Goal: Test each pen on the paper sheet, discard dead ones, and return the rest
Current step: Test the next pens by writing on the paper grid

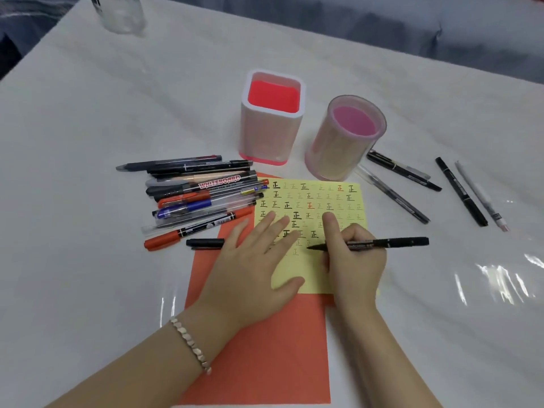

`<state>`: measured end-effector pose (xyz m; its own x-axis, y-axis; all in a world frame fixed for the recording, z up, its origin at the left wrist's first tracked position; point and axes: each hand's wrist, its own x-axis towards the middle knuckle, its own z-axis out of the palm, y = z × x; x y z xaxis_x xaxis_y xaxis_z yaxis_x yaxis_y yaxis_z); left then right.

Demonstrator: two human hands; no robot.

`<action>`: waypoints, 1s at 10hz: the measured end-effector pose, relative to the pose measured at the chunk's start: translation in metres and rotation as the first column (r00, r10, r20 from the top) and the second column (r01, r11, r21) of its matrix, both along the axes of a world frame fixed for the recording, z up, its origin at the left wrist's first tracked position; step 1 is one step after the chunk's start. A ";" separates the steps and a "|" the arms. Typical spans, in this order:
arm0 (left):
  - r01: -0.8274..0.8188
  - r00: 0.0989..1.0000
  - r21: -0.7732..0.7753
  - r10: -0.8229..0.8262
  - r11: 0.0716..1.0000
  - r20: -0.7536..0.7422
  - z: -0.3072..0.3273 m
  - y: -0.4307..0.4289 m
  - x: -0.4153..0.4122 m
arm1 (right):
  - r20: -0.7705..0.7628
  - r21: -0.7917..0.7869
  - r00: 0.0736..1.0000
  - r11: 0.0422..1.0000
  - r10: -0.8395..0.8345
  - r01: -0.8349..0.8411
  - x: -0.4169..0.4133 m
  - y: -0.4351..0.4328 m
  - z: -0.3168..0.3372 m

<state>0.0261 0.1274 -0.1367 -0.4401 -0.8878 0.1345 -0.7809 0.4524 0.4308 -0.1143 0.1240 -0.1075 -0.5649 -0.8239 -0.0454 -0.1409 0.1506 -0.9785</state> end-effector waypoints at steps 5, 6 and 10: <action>-0.012 1.000 -0.009 0.012 1.000 -0.029 0.001 0.001 -0.001 | -0.159 -0.002 0.987 1.000 0.003 -0.004 0.006 0.002 -0.012; -0.014 0.999 -0.009 0.013 1.000 -0.033 0.001 0.001 -0.001 | -0.181 -0.005 0.983 1.000 0.001 -0.002 0.006 0.001 -0.013; -0.014 0.999 -0.014 0.013 1.000 -0.040 0.000 0.001 -0.001 | -0.237 -0.042 0.971 0.999 -0.026 0.017 0.006 0.000 -0.016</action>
